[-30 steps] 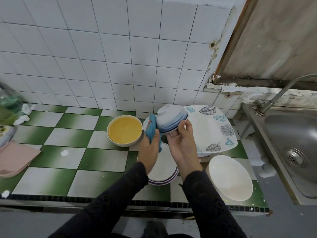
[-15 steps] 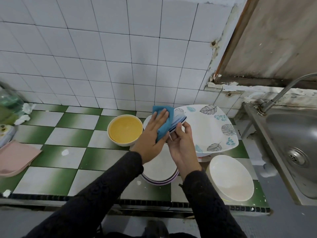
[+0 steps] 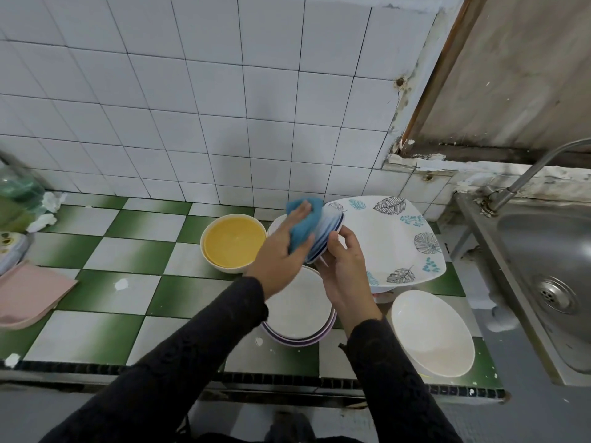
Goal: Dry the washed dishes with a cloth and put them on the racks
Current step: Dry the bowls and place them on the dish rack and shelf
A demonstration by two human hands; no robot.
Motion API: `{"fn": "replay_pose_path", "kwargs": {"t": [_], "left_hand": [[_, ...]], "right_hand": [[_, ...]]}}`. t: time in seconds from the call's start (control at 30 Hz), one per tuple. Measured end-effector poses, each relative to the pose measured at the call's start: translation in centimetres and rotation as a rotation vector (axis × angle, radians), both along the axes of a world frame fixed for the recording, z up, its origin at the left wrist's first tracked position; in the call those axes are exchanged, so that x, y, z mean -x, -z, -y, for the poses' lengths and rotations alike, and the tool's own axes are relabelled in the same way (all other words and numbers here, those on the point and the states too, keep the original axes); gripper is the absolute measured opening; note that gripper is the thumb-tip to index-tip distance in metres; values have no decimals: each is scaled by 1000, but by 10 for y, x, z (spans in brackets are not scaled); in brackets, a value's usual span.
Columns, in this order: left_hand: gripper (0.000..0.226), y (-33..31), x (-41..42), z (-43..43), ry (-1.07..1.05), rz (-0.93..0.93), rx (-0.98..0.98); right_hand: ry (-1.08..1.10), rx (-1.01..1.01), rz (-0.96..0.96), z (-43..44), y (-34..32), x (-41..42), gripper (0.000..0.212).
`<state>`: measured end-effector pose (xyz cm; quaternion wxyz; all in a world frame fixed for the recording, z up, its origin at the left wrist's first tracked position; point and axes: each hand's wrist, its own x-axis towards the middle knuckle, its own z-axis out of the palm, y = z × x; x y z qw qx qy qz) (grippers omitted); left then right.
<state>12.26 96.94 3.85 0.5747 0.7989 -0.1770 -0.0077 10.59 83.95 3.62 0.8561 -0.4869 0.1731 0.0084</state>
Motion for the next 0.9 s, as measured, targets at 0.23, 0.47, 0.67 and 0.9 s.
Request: {"fn": "replay_pose_path", "kwargs": {"t": [0.23, 0.47, 0.67, 0.9], "left_hand": [[43, -5, -20, 3, 64, 181, -187], [31, 0, -26, -19, -83, -399, 299], [43, 22, 5, 2, -389, -186, 436], [56, 40, 16, 2, -300, 267, 98]], "right_hand": [[-100, 302, 23, 3, 7, 1, 24], [-42, -50, -40, 23, 6, -10, 25], [87, -477, -104, 7, 4, -9, 46], [211, -687, -93, 1, -4, -7, 41]]}}
